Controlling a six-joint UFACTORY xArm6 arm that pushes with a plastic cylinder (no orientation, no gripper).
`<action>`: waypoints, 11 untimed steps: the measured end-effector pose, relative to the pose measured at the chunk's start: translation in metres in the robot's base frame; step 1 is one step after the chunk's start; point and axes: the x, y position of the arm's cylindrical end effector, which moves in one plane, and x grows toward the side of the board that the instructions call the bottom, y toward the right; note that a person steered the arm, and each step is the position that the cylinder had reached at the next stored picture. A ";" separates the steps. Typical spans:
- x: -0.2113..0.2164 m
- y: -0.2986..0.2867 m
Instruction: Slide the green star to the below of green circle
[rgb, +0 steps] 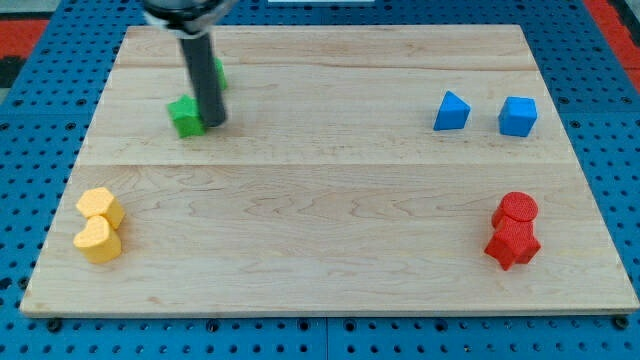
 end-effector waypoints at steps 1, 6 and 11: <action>0.000 -0.043; 0.000 -0.022; 0.028 -0.114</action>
